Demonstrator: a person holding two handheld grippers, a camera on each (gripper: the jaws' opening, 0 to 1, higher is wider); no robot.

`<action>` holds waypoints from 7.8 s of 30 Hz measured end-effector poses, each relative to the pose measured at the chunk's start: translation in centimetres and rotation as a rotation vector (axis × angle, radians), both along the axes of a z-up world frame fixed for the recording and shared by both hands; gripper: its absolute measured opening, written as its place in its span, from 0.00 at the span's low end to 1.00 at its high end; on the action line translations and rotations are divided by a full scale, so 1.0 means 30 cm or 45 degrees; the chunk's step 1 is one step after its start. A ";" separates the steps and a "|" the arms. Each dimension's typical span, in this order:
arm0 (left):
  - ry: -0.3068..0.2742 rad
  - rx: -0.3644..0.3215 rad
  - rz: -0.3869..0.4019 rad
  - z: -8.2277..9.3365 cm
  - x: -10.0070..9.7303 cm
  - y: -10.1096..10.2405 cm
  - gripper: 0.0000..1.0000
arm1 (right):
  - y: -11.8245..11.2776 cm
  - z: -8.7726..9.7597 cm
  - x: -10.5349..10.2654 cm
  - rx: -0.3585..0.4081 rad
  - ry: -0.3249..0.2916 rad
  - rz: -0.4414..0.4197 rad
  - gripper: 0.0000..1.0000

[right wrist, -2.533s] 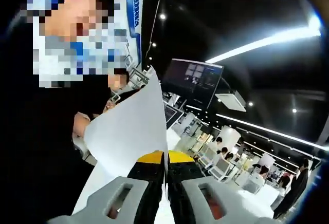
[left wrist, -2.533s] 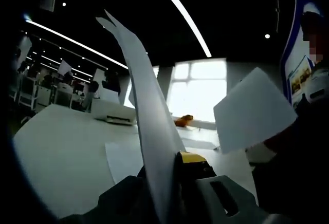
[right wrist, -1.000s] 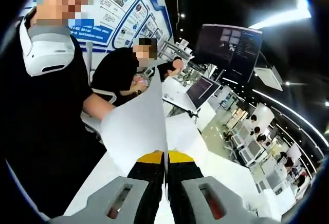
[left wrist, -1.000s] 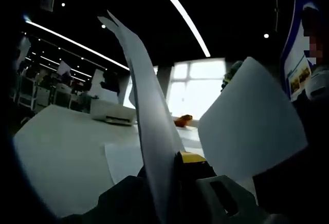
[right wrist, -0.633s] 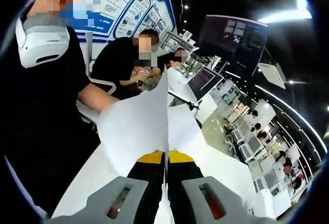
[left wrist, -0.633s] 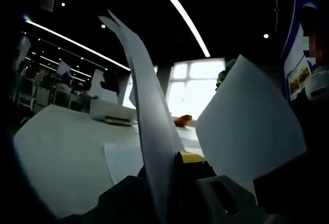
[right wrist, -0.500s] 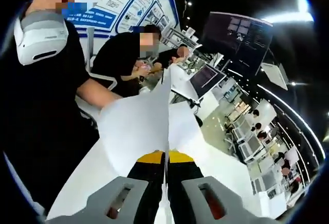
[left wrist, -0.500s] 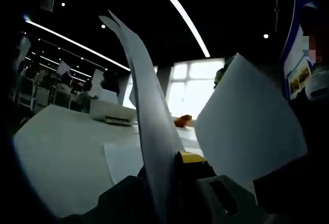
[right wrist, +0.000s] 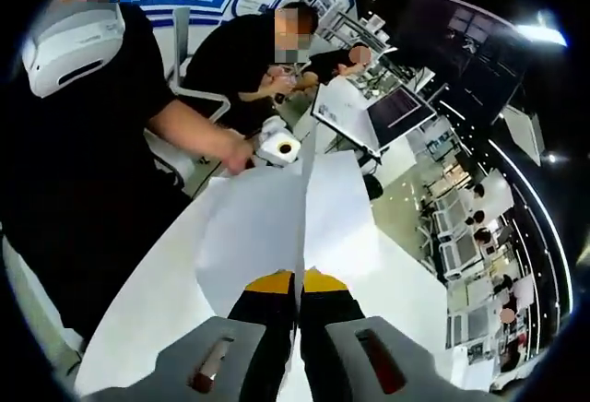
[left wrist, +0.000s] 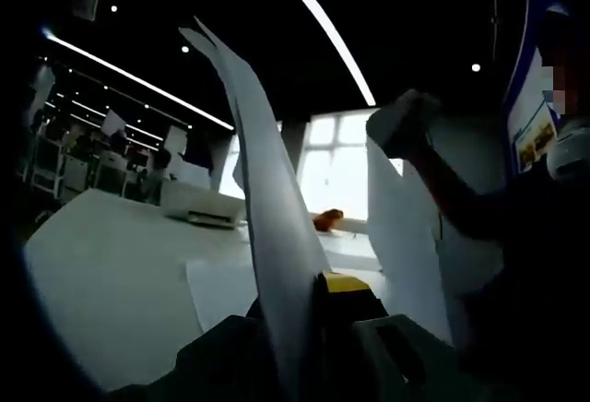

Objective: Organize the stack of printing papers by aligning and flattening the scattered papers on the table

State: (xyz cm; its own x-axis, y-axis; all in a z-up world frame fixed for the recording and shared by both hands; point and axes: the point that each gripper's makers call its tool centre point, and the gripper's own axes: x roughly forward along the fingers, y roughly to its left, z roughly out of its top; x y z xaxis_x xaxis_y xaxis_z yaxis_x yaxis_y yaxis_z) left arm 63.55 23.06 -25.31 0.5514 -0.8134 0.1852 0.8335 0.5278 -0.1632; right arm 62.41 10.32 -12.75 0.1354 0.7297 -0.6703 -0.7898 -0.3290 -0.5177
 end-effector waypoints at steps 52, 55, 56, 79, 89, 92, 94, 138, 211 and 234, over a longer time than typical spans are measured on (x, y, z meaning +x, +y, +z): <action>0.013 -0.056 -0.083 0.018 -0.023 -0.025 0.20 | 0.253 -0.219 0.243 -0.655 -0.211 -0.007 0.00; 0.023 -0.061 -0.082 0.017 -0.019 -0.024 0.21 | 0.285 -0.224 0.236 -0.668 -0.165 0.006 0.00; 0.031 -0.064 -0.082 0.016 -0.016 -0.023 0.21 | 0.296 -0.224 0.227 -0.662 -0.136 0.016 0.00; 0.052 -0.080 -0.020 0.022 0.004 -0.008 0.27 | 0.386 -0.116 0.152 -0.634 0.051 0.010 0.00; 0.052 -0.051 0.012 0.010 0.008 -0.008 0.28 | 0.306 -0.148 0.081 -0.778 0.214 -0.007 0.00; 0.058 -0.039 0.010 0.005 0.008 -0.012 0.28 | 0.290 -0.145 0.052 -0.775 0.287 0.012 0.00; 0.061 -0.021 0.004 -0.004 0.003 -0.016 0.26 | 0.293 -0.155 0.030 -0.767 0.311 0.024 0.00; -0.150 -0.006 0.041 0.027 -0.024 0.022 0.05 | 0.085 -0.251 0.114 0.572 0.844 0.078 0.06; 0.013 -0.152 0.009 0.032 -0.010 0.036 0.25 | 0.220 -0.379 0.036 0.887 1.201 -0.444 0.00; -0.046 -0.076 0.036 0.015 -0.006 0.041 0.06 | 0.235 -0.448 0.060 0.903 1.223 -0.460 0.00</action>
